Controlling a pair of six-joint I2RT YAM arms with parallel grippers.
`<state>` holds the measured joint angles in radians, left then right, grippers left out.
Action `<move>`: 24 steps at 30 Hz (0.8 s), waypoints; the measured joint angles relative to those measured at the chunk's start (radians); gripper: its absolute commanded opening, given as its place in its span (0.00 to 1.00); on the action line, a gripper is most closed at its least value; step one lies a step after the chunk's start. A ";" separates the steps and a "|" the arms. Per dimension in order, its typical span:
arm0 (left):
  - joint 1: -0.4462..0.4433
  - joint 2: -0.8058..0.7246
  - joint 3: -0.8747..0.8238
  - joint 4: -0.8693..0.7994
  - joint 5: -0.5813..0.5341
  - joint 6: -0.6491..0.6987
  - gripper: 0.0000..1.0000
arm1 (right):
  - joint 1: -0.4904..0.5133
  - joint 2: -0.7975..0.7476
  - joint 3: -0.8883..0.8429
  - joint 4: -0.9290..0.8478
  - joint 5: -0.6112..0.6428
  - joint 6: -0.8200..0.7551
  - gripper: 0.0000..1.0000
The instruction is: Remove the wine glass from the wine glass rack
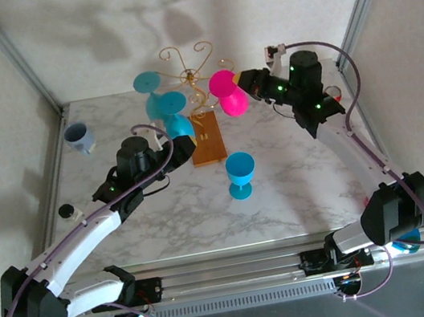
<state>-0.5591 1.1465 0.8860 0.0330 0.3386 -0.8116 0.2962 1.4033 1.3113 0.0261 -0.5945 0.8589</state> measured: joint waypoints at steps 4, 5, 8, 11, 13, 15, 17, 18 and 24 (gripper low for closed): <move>0.000 0.000 0.000 0.000 0.000 0.000 0.41 | -0.023 -0.050 -0.012 -0.065 0.005 -0.033 0.00; 0.000 0.000 0.000 0.000 0.000 0.000 0.41 | -0.026 -0.063 -0.012 -0.090 0.012 -0.048 0.00; 0.000 -0.003 -0.001 0.000 0.000 0.000 0.41 | -0.027 -0.103 -0.012 -0.166 0.029 -0.100 0.00; 0.000 -0.015 -0.008 -0.008 0.000 0.000 0.41 | -0.027 -0.139 -0.009 -0.256 0.051 -0.159 0.00; 0.000 -0.026 -0.014 -0.008 0.000 0.000 0.41 | -0.027 -0.155 0.003 -0.315 0.069 -0.198 0.00; 0.000 -0.039 -0.021 -0.013 0.000 0.000 0.41 | -0.027 -0.169 0.018 -0.371 0.084 -0.237 0.00; 0.000 -0.053 -0.027 -0.021 0.000 0.000 0.41 | -0.027 -0.183 0.037 -0.428 0.101 -0.276 0.00; 0.000 -0.060 -0.029 -0.028 0.000 0.000 0.41 | -0.027 -0.189 0.046 -0.450 0.106 -0.293 0.00; 0.000 -0.097 -0.038 -0.072 0.000 0.000 0.42 | -0.027 -0.215 0.096 -0.572 0.132 -0.401 0.00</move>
<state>-0.5591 1.0500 0.8478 -0.0387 0.3389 -0.8112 0.2687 1.1885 1.4075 -0.5457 -0.4629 0.4580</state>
